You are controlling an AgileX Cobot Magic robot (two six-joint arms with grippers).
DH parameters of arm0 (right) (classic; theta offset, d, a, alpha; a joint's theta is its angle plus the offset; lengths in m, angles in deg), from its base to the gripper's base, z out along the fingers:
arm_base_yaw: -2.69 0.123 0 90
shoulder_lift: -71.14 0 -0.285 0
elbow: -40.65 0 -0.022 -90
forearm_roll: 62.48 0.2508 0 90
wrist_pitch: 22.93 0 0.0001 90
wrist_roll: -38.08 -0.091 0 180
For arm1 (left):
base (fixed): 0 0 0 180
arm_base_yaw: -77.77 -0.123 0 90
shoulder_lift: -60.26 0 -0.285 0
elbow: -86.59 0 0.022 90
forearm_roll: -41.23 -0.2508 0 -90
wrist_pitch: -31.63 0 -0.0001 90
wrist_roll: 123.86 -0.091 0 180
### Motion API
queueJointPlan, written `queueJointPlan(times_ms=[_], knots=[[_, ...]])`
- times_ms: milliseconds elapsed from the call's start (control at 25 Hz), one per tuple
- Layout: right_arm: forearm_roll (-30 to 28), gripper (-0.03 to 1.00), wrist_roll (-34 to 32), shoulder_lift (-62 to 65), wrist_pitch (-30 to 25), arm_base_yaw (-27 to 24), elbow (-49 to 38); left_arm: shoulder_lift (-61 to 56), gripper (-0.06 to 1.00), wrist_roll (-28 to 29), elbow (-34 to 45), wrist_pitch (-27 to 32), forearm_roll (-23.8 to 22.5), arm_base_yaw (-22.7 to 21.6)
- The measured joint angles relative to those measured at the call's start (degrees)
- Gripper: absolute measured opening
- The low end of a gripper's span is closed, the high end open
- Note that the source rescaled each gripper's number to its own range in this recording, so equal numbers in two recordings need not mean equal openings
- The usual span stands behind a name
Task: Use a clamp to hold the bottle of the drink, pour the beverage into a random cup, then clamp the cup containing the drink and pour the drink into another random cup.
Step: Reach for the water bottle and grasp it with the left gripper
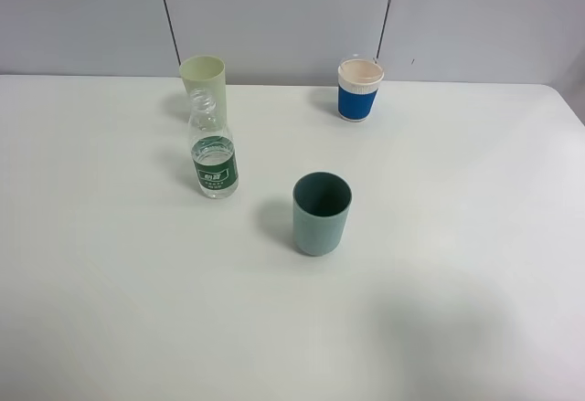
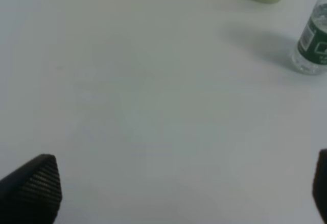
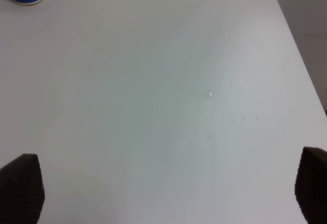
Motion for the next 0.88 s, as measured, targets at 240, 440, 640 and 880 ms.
queueJointPlan(times_ms=[240, 440, 640, 880], knots=[[0.0, 1.00, 0.0, 0.0, 0.0, 0.0, 0.0, 0.0, 1.00, 0.0, 0.0, 0.0, 0.0, 0.0], [0.0, 1.00, 0.0, 0.0, 0.0, 0.0, 0.0, 0.0, 1.00, 0.0, 0.0, 0.0, 0.0, 0.0], [0.0, 1.00, 0.0, 0.0, 0.0, 0.0, 0.0, 0.0, 1.00, 0.0, 0.0, 0.0, 0.0, 0.0], [0.0, 1.00, 0.0, 0.0, 0.0, 0.0, 0.0, 0.0, 1.00, 0.0, 0.0, 0.0, 0.0, 0.0]])
